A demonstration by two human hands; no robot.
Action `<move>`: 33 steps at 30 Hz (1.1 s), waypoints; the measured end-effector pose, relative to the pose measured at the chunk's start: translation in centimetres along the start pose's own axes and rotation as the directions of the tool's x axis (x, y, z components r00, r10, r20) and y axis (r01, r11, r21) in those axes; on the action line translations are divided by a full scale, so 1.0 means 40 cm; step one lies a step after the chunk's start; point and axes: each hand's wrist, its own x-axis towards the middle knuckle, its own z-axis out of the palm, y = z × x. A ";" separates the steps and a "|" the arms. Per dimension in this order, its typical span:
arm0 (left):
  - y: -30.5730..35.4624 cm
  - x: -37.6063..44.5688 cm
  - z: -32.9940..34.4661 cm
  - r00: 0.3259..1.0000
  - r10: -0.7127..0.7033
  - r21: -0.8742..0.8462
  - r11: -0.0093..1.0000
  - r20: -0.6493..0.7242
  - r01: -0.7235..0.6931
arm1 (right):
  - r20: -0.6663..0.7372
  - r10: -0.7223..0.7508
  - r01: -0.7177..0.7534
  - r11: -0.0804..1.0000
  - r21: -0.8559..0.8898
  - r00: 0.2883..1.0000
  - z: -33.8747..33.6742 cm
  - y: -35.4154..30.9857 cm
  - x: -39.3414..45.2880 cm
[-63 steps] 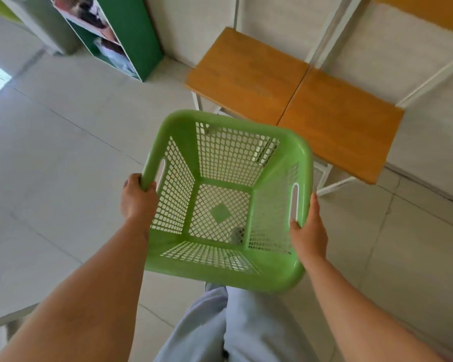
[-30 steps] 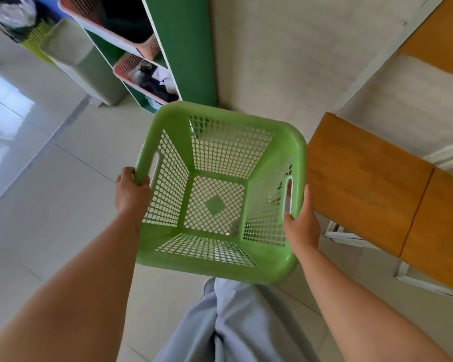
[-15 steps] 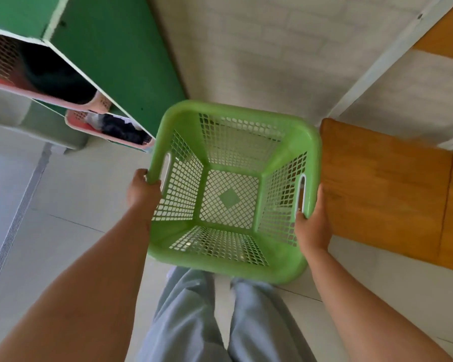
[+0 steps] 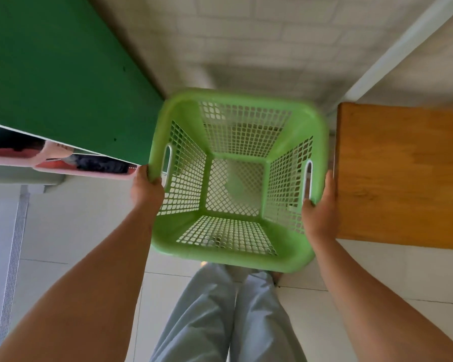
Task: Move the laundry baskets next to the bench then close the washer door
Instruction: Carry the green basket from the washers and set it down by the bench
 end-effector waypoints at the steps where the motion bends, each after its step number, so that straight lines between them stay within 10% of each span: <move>1: -0.002 0.012 0.009 1.000 0.004 -0.005 1.000 -0.008 -0.004 | 0.002 0.001 -0.001 1.000 0.001 1.000 0.011 -0.001 0.009; 16: 0.013 0.100 0.074 0.994 -0.042 0.161 0.987 0.105 0.024 | 0.118 0.073 -0.050 0.982 -0.183 0.990 0.107 -0.006 0.085; 33: 0.111 -0.264 -0.042 0.885 0.176 0.386 0.851 0.430 -0.356 | 0.242 -0.100 0.203 0.871 -0.448 0.965 -0.213 0.026 -0.243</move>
